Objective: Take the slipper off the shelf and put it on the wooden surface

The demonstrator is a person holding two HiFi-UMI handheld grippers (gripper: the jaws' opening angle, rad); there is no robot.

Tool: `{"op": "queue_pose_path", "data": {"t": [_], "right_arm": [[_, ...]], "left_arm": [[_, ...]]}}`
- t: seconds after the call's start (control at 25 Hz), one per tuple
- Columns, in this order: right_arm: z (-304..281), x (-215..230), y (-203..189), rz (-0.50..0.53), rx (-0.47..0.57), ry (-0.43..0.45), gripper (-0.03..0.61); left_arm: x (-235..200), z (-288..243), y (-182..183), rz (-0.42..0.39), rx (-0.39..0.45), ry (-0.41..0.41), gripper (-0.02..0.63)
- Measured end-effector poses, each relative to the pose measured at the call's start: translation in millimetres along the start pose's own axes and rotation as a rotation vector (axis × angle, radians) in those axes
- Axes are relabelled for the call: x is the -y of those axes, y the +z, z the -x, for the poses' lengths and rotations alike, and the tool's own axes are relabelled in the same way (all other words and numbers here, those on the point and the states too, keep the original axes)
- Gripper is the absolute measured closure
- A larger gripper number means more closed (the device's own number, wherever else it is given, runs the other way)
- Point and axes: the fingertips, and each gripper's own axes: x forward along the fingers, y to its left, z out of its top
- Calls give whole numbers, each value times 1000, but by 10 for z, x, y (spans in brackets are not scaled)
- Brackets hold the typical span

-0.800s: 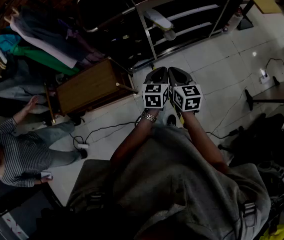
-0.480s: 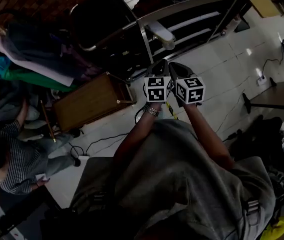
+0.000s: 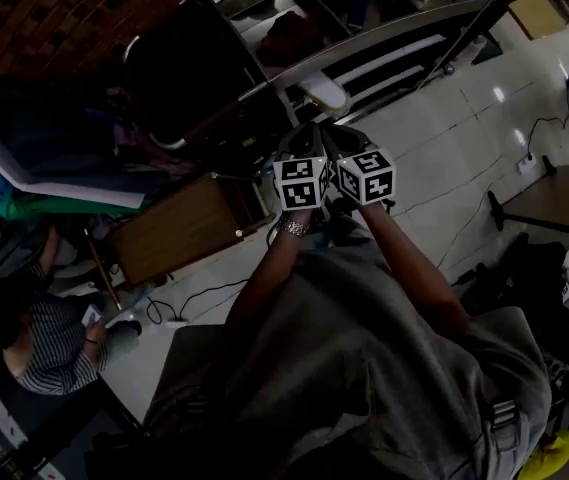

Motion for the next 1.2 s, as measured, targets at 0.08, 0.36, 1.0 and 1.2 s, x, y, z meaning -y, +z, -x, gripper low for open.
{"op": "queue_pose_path", "data": {"t": [0.08,0.36,1.0,1.2], "right_arm": [[-182,234,-123,-48,14,3,577],[-767,2045,-1414,-996,145,-133,346],[-1665,2196,-1167,-755,169,-69,499],[-1177,2031,-805,-590,143,-79,520]], "left_arm": [[-77,-4,61,13,2,8,611],[-275,150,-27,61,6,49,611],[-606,201,-600,116,-96,151,611],[-473,29,-359,83,-65,121,611]]}}
